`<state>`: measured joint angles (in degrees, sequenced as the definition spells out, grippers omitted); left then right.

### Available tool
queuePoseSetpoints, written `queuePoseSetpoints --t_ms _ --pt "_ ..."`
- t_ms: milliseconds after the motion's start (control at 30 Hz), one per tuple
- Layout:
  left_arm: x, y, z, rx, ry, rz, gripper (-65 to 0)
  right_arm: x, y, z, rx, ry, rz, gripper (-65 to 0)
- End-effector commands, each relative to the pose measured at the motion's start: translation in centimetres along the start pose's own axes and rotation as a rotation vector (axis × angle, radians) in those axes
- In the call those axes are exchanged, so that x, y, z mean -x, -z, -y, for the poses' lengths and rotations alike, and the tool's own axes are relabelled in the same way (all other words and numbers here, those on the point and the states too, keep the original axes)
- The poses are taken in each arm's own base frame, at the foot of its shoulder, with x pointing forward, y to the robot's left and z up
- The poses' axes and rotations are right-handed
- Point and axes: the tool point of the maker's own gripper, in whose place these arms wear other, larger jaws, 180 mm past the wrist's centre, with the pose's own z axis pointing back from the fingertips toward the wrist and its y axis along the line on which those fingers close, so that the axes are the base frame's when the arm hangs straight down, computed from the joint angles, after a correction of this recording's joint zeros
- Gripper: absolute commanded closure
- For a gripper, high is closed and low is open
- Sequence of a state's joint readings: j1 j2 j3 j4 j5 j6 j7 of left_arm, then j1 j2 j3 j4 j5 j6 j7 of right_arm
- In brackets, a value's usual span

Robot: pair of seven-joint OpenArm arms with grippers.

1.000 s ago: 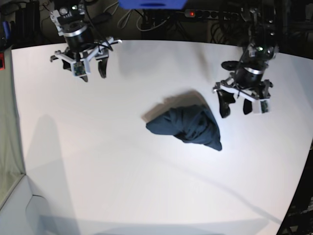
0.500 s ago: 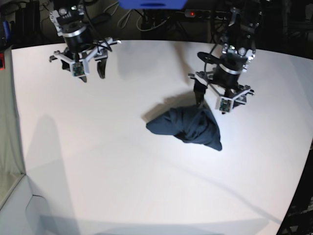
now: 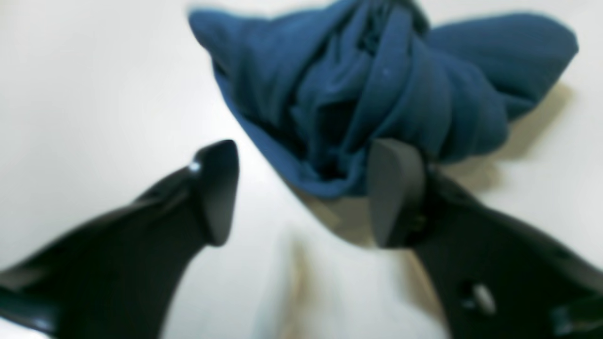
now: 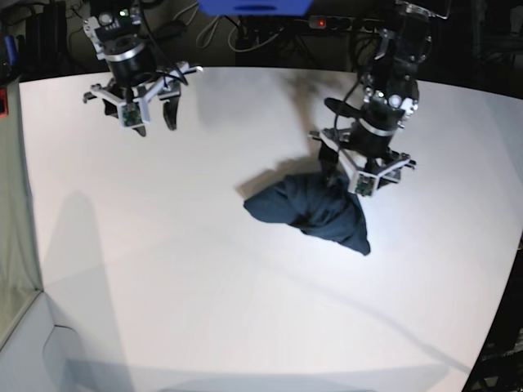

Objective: Layout the t-shirt on the table in an organized manner, then fold the t-shirt properly
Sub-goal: 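Lower the left gripper onto the shirt bundle and pinch the fabric, then grasp the shirt with the right gripper and lift it off the table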

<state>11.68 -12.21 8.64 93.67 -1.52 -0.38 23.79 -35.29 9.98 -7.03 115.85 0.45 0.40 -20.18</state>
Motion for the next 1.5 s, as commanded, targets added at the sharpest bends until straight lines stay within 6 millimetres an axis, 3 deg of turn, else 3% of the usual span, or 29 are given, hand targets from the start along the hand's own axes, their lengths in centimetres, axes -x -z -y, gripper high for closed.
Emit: queuePoseSetpoints --t_ms 0,167,200,267,467,633,800,1167,1333,1467 --pt "-1.1 0.1 0.0 -0.001 0.011 0.034 -30.4 -1.0 -0.2 0.1 0.002 -0.004 0.039 -30.7" --pt "-1.2 0.4 0.5 0.012 0.015 0.035 -3.0 -1.0 -0.2 0.2 0.004 -0.005 0.039 -30.7" --pt "-1.2 0.4 0.5 0.012 0.011 0.033 0.0 -1.0 -0.2 0.2 0.004 -0.005 0.039 -30.7" --pt "-1.1 0.3 0.5 0.013 0.011 0.032 -2.2 -1.0 -0.2 0.2 0.004 -0.005 0.039 -30.7" --pt "-0.9 -0.1 0.5 0.013 0.008 0.029 -0.7 -1.4 0.0 0.3 0.006 -0.007 0.051 -30.7" --pt "-2.1 -2.4 1.5 0.030 0.007 0.077 -0.7 -1.8 0.2 0.4 0.008 -0.009 0.063 -30.6" --pt "-1.4 -3.2 1.1 0.018 -0.002 0.064 -0.7 -3.1 0.6 -0.1 -0.005 -0.009 0.098 -30.6" --pt "4.1 -2.6 0.4 -0.001 -0.009 -0.079 -0.7 -7.6 2.4 -7.9 -0.223 -0.039 0.168 -31.0" --pt "5.2 -2.7 0.5 0.000 -0.011 -0.106 -0.7 -9.0 3.3 -11.4 -0.302 -0.052 0.104 -31.1" --pt "5.6 -3.0 0.6 0.002 -0.013 -0.115 -0.7 -10.2 3.8 -12.4 -0.316 -0.047 0.072 -31.2"
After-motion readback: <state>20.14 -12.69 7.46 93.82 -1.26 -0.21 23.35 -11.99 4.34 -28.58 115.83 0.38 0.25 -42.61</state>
